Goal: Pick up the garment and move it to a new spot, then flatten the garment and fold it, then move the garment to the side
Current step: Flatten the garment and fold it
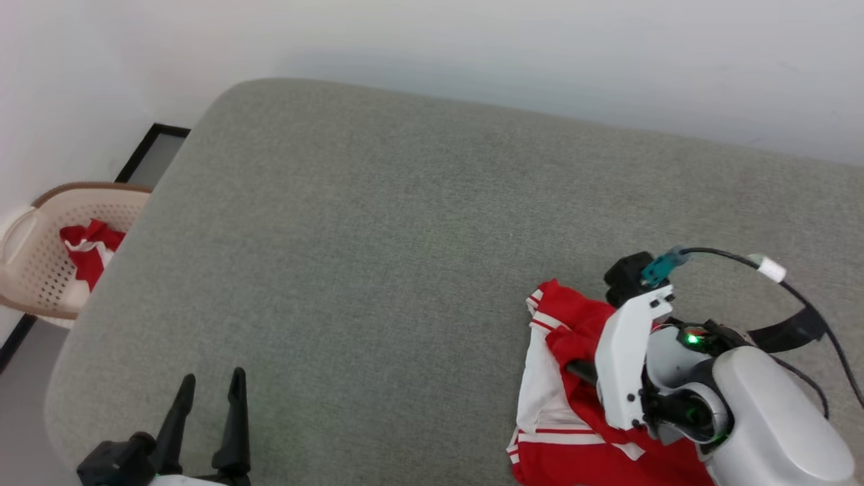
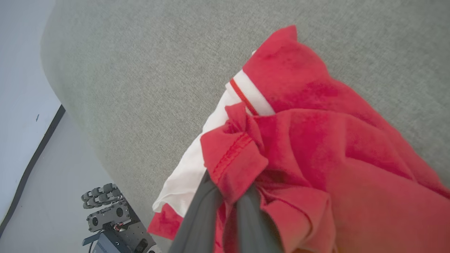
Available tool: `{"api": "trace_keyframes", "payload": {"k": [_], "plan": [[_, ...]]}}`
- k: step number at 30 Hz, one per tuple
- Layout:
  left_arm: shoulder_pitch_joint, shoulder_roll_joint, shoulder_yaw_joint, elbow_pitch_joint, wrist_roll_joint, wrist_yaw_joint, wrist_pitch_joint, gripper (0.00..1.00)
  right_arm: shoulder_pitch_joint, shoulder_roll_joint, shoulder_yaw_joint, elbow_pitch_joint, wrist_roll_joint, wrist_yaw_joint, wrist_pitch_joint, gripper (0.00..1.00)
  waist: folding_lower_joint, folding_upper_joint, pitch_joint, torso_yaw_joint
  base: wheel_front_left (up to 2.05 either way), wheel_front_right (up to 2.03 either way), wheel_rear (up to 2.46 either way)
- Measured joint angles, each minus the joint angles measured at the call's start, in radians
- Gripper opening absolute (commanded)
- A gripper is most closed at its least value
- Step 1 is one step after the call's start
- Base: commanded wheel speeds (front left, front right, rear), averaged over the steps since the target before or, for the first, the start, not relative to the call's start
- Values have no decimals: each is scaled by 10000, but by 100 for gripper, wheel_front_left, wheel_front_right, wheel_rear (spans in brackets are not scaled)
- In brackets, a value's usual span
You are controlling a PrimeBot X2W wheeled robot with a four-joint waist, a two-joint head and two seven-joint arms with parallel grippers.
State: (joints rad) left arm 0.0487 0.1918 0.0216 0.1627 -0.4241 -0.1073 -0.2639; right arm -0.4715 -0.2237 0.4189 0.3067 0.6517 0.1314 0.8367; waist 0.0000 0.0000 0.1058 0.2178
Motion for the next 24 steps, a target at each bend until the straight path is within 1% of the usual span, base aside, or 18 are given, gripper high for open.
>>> {"api": "trace_keyframes", "payload": {"k": [8, 9, 10, 11, 12, 13, 18, 24], "plan": [[-77, -157, 54, 157, 96, -86, 0, 100, -524, 167, 669, 1235, 102, 0, -577, 0, 0, 0, 37, 44, 0, 0, 0], [-81, -176, 54, 174, 109, -107, 0, 100, -593, 184, 736, 1335, 111, 0, -629, 7, 0, 0, 30, 29, 0, 0, 0], [-82, -186, 61, 190, 109, -115, 0, 100, -674, 190, 825, 1429, 159, 0, -627, 31, 0, 0, 23, 9, 0, 0, 0], [-85, -190, 75, 201, 121, -115, 0, 100, -743, 182, 932, 1467, 176, 0, -627, 47, 0, 0, 15, -12, 0, 0, 0], [-88, -194, 84, 211, 125, -117, 0, 100, -802, 174, 1012, 1480, 226, 0, -648, 80, 0, 0, 5, -34, 0, 0, 0], [-91, -198, 100, 213, 125, -134, 0, 100, -850, 167, 1045, 1486, 311, 0, -715, 100, 0, 0, -7, -59, 0, 0, 0], [-82, -196, 174, 222, 169, -159, 0, 100, -1076, -4, 1172, 1313, 669, 0, -920, 100, 0, 0, -83, -239, 0, 0, 0], [-63, -138, 261, 221, 219, -171, 0, 100, -1118, -472, 1043, 713, 872, 0, -1519, 100, 0, 0, -179, -579, 0, 0, 0]]}}
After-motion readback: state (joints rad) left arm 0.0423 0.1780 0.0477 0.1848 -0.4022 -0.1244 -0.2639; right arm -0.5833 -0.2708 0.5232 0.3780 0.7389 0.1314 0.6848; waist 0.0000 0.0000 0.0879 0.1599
